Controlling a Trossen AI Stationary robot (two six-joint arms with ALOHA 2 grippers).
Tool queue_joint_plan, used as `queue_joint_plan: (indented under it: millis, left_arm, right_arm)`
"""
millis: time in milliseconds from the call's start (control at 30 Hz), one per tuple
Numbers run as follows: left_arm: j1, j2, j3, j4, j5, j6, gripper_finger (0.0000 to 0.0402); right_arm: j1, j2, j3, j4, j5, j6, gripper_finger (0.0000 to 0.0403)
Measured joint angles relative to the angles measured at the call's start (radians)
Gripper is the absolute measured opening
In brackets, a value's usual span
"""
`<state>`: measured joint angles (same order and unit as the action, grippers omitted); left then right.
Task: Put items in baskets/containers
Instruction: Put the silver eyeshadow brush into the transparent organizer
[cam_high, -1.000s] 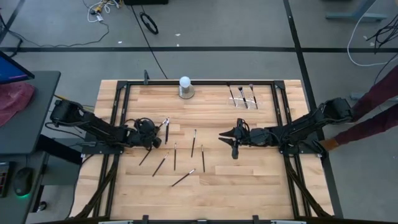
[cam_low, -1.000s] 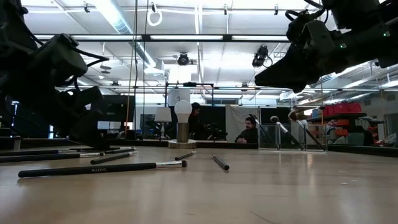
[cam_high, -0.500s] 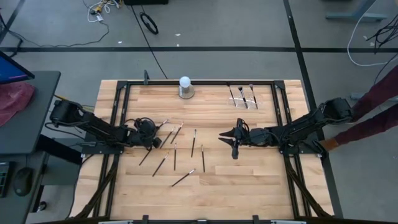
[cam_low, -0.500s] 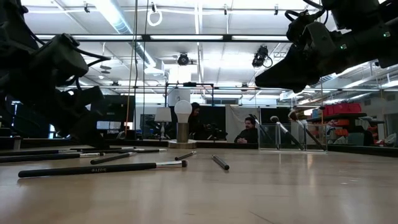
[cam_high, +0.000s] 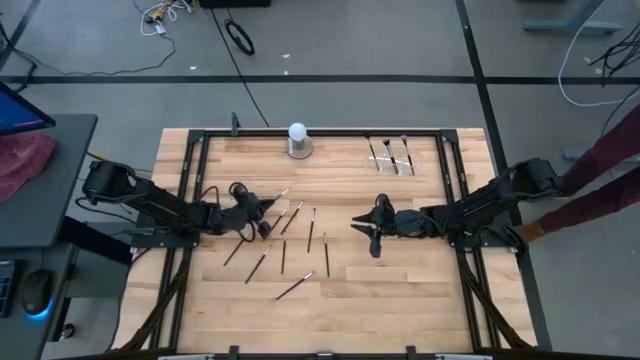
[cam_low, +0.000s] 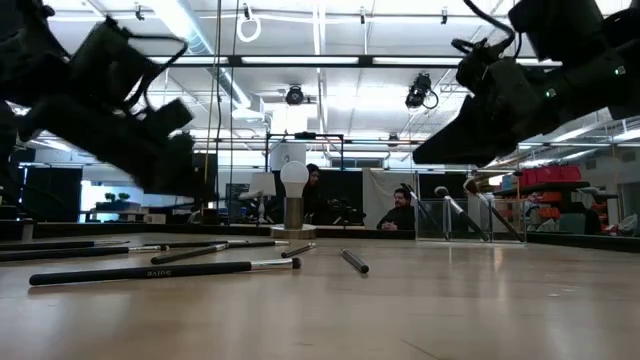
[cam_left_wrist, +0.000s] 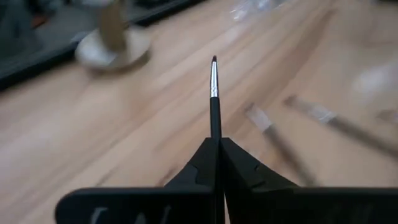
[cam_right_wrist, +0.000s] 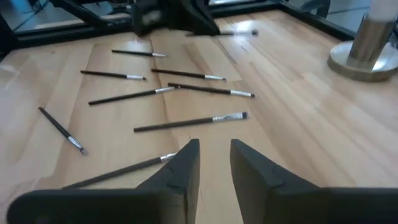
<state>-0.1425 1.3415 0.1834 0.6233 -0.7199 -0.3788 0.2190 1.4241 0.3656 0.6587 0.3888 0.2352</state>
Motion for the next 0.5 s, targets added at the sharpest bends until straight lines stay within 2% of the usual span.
queue_joint_plan:
  millis: [133, 233, 400, 500]
  left_arm:
    - [-0.002, 0.0, 0.098, 0.025, 0.106, 0.11, 0.0009]
    - [-0.016, 0.003, 0.17, 0.025, 0.167, 0.174, 0.0009]
    - [-0.059, 0.05, 0.26, 0.093, 0.204, 0.272, 0.0009]
    - [-0.082, 0.103, 0.298, 0.164, 0.226, 0.313, 0.0009]
  right_arm:
    - [-0.008, 0.122, 0.0, 0.142, 0.005, 0.014, 0.0125]
    - [-0.014, 0.242, 0.0, 0.34, 0.005, -0.017, 0.0156]
    - [-0.014, 0.422, 0.0, 0.757, -0.014, -0.149, 0.0203]
    - [-0.014, 0.475, 0.014, 0.834, -0.054, -0.19, 0.0217]
